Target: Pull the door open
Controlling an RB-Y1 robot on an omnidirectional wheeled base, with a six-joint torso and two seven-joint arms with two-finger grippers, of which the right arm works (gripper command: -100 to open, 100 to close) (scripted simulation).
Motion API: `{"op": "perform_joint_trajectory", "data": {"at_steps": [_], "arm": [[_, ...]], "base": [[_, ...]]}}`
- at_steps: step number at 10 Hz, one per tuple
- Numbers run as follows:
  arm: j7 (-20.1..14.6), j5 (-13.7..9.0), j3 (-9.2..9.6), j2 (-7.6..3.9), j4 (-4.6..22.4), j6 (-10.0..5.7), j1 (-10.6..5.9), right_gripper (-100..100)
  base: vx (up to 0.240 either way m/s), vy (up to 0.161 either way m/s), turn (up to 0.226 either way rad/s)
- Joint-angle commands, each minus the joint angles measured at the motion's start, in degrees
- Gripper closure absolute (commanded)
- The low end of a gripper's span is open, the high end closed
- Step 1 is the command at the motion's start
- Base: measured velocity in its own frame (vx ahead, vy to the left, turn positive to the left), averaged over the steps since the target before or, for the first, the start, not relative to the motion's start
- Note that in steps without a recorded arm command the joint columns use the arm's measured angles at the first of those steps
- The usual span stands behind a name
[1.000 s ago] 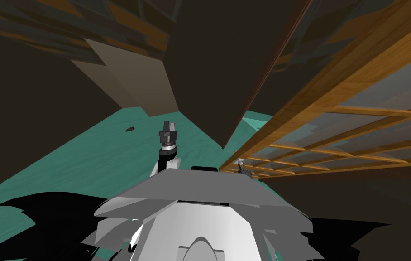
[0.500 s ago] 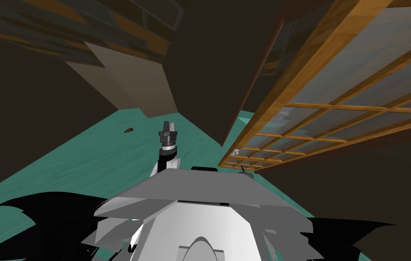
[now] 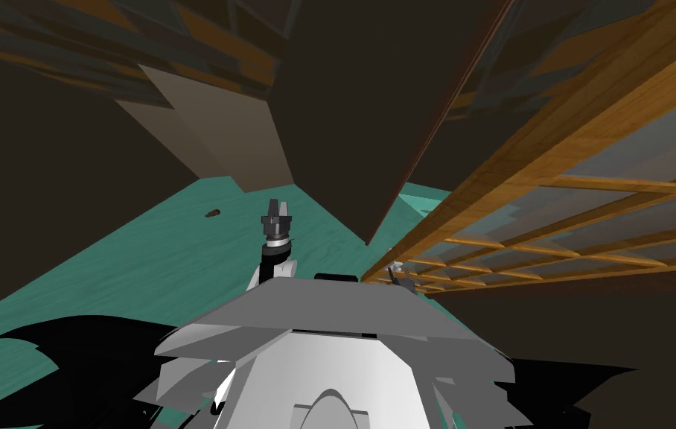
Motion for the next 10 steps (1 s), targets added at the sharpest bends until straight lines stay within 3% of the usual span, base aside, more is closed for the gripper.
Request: {"op": "perform_joint_trajectory", "data": {"at_steps": [1,2,7,10], "arm": [[0.0,0.0,0.00,0.00,0.0,0.00,0.00,-100],[0.0,0.0,0.00,0.00,0.0,0.00,0.00,100],[0.0,0.0,0.00,0.00,0.0,0.00,0.00,100],[-0.8,0.7,0.88,-0.61,0.9,-1.04,0.02,100]], "base": [[0.111,-0.024,0.014],[-0.014,0.006,-0.017],[-0.020,0.004,0.004],[-0.172,-0.042,0.119]]}}
